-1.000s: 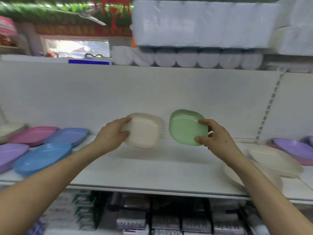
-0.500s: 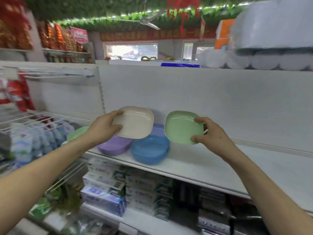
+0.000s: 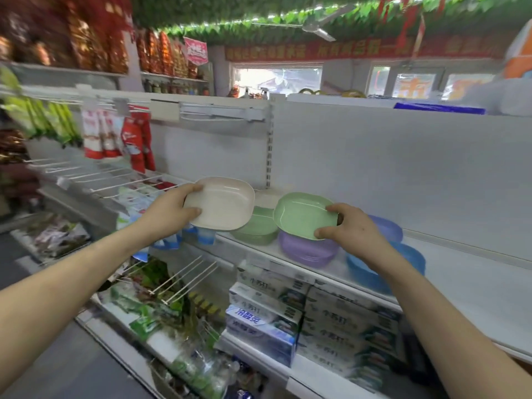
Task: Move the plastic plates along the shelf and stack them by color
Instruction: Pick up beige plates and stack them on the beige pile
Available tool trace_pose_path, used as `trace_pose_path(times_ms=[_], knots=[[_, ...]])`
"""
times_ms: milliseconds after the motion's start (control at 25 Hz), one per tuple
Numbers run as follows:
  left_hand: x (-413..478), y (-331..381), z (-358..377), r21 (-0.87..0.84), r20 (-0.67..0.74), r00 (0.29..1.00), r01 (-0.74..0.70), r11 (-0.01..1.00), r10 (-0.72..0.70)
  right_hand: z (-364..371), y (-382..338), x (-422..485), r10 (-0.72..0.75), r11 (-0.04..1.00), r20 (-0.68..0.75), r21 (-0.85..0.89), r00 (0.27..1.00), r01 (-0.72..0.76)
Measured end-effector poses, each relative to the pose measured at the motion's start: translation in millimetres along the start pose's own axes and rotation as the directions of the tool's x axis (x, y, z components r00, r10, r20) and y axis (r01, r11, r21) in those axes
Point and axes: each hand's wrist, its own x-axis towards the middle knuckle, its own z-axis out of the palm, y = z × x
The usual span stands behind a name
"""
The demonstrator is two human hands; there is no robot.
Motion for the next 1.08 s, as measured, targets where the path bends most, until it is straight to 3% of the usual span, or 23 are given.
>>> trace_pose_path(times_ms=[560,760,1080], knots=[[17,-51,-17,-0.097,-0.068,0.991,0.106,0.99,-0.112,86,-45,61,-0.025,0.981,0.156,-0.184,0.987,0.054],[25,-54,-21,-0.107,-0.105,0.984,0.132,0.985,-0.143,93,-48,71,-0.073,0.859,0.254,-0.475,0.964,0.19],[38,-43,-7,-0.117,-0.096,0.98,0.161,0.98,-0.172,91,-43,80,-0.118,0.86,0.318,-0.442,0.941,0.257]])
